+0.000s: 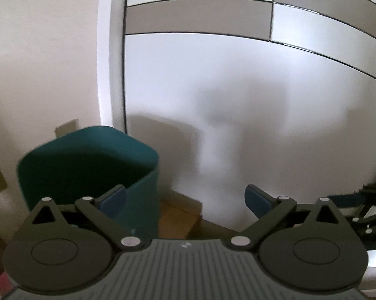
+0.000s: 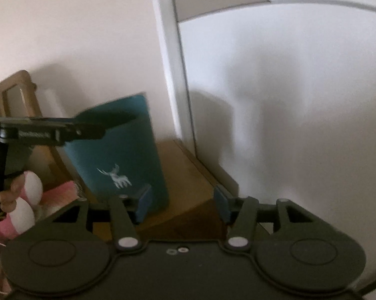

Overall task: Collect trash
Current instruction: 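Lower both tools back down to the floor trash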

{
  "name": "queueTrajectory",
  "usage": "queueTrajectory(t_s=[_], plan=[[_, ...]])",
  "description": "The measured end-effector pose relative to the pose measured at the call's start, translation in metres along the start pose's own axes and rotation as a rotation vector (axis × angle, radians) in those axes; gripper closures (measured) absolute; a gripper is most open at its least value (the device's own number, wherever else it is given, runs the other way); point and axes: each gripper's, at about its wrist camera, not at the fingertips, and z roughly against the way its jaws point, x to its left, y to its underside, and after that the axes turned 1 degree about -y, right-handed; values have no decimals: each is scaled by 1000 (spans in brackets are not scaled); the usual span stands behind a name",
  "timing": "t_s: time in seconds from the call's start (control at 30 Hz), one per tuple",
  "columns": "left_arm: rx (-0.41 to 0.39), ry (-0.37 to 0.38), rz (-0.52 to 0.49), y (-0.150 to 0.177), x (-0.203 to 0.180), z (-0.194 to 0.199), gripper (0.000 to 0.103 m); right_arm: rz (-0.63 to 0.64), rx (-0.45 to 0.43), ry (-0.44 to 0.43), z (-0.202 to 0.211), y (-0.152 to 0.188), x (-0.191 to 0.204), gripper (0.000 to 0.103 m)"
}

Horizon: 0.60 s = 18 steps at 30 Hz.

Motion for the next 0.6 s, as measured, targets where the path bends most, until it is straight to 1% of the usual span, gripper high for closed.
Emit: queueTrajectory(t_s=[0.1, 0.17, 0.27, 0.33, 0.43, 0.6], plan=[[-15, 12, 2, 16, -10, -15, 1, -13, 21, 14, -11, 18, -20, 47], [-44, 27, -27, 31, -20, -25, 1, -13, 28, 25, -19, 30, -34, 47], [-49, 41, -89, 55, -35, -42, 1, -31, 54, 26, -33, 54, -53, 47], [-34, 47, -116, 72, -43, -57, 1, -53, 78, 26, -45, 73, -68, 46], [22, 67, -134, 97, -52, -88, 1, -81, 123, 34, -70, 101, -88, 46], [91, 58, -120, 147, -57, -149, 1, -113, 200, 68, -119, 150, -118, 46]])
